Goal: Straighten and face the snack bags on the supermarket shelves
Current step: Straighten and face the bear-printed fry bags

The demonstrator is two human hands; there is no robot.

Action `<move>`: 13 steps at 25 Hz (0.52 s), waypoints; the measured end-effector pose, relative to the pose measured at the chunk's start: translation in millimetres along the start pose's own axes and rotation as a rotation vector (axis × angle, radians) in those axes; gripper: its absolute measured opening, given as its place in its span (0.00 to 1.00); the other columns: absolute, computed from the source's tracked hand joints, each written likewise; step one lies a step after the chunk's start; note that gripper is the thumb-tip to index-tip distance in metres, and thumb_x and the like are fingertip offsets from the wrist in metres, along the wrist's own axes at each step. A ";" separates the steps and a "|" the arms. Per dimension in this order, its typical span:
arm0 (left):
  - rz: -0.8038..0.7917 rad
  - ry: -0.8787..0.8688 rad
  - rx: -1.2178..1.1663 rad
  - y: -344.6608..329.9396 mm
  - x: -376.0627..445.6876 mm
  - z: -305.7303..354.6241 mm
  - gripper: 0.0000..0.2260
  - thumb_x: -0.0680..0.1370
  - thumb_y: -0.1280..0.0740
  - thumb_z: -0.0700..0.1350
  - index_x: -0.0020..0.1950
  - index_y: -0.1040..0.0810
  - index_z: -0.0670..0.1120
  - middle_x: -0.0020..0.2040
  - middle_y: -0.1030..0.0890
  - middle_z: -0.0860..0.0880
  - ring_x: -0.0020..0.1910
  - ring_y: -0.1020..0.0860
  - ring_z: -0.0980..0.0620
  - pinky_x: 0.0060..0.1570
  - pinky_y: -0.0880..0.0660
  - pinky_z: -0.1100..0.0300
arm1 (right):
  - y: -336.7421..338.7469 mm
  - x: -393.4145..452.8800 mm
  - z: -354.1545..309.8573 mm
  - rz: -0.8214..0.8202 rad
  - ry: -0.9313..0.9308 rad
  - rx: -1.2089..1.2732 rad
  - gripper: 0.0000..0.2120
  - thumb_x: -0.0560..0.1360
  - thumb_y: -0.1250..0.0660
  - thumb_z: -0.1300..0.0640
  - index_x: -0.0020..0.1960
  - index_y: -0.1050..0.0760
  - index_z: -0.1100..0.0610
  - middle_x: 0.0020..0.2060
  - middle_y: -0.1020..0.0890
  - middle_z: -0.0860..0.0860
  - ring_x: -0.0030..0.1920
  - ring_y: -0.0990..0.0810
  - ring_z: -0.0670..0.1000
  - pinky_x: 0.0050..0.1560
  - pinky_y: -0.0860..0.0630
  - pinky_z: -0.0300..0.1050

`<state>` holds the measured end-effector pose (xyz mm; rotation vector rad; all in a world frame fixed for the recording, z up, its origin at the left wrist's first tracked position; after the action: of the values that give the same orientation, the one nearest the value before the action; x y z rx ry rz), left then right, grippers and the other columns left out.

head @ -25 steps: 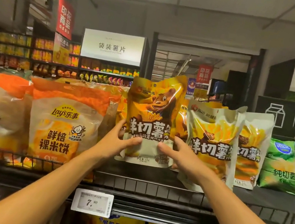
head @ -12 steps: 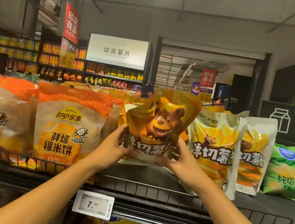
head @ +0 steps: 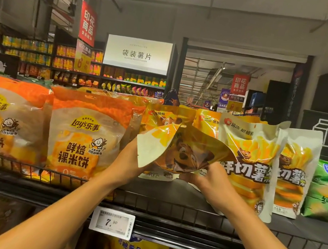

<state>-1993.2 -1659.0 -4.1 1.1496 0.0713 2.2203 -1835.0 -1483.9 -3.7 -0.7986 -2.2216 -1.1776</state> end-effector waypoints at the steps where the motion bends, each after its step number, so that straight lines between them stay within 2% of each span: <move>1: 0.000 0.002 0.002 0.2 0.2 -0.7 0.27 0.73 0.25 0.38 0.60 0.31 0.64 0.58 0.28 0.68 0.54 0.30 0.81 0.48 0.35 0.84 | 0.1 -0.3 0.1 0.003 0.001 -0.011 0.23 0.72 0.23 0.46 0.65 0.24 0.46 0.61 0.20 0.38 0.62 0.24 0.38 0.67 0.27 0.49; 2: -0.005 0.011 -0.005 0.7 0.4 -2.4 0.26 0.73 0.25 0.38 0.59 0.31 0.63 0.57 0.26 0.69 0.54 0.30 0.81 0.47 0.34 0.84 | 0.1 -1.5 -1.0 0.009 0.000 -0.008 0.25 0.71 0.23 0.44 0.65 0.25 0.45 0.60 0.21 0.35 0.61 0.25 0.35 0.66 0.26 0.46; 4: -0.027 0.047 -0.038 1.1 1.8 -4.4 0.26 0.71 0.24 0.37 0.58 0.29 0.62 0.51 0.22 0.73 0.52 0.29 0.81 0.44 0.33 0.84 | 0.1 -4.6 -6.7 0.016 -0.014 0.034 0.32 0.65 0.24 0.34 0.65 0.27 0.43 0.58 0.23 0.29 0.61 0.27 0.31 0.62 0.28 0.38; 6: -0.047 0.063 -0.065 1.2 2.3 -1.8 0.25 0.70 0.23 0.39 0.56 0.28 0.61 0.49 0.24 0.79 0.52 0.29 0.81 0.42 0.33 0.84 | 0.3 -6.2 -10.7 0.023 -0.031 0.067 0.39 0.60 0.27 0.26 0.66 0.30 0.41 0.59 0.25 0.25 0.62 0.28 0.30 0.61 0.30 0.36; 7: -0.048 0.069 -0.083 1.7 3.0 -1.8 0.25 0.68 0.21 0.41 0.56 0.27 0.60 0.50 0.23 0.78 0.54 0.27 0.78 0.43 0.32 0.83 | 0.7 -6.3 -12.0 0.018 -0.037 0.082 0.40 0.60 0.28 0.25 0.67 0.31 0.40 0.60 0.25 0.26 0.63 0.28 0.31 0.62 0.30 0.38; 10: -0.083 0.106 -0.155 5.2 4.8 -4.5 0.32 0.61 0.17 0.50 0.60 0.26 0.60 0.56 0.18 0.63 0.58 0.22 0.64 0.54 0.26 0.72 | 3.5 -6.5 -15.6 0.010 -0.056 0.111 0.41 0.63 0.29 0.26 0.71 0.36 0.38 0.64 0.27 0.27 0.66 0.31 0.32 0.67 0.31 0.45; 11: -0.090 0.135 -0.184 6.0 4.4 -5.5 0.33 0.59 0.18 0.53 0.60 0.27 0.62 0.56 0.18 0.62 0.58 0.22 0.63 0.56 0.27 0.68 | 4.4 -6.6 -15.9 0.014 -0.079 0.106 0.44 0.63 0.31 0.24 0.74 0.39 0.39 0.67 0.28 0.29 0.68 0.32 0.34 0.69 0.32 0.47; 13: -0.102 0.186 -0.214 6.2 3.5 -3.3 0.35 0.58 0.21 0.60 0.62 0.30 0.65 0.59 0.23 0.65 0.59 0.26 0.65 0.60 0.28 0.64 | 5.9 -7.3 -17.3 0.018 -0.135 0.088 0.52 0.62 0.36 0.21 0.78 0.44 0.44 0.74 0.31 0.41 0.74 0.33 0.44 0.73 0.34 0.55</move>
<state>-2000.3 -1661.3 -1.6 0.8062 -0.0296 2.1784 -1823.1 -1497.9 3.5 -0.8830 -2.3529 -1.0368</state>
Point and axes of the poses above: each hand's wrist, its own x-axis towards the middle knuckle, its own y-axis out of the back of the hand, z = x × y, the point moved 1 cm from there along x, towards the middle knuckle
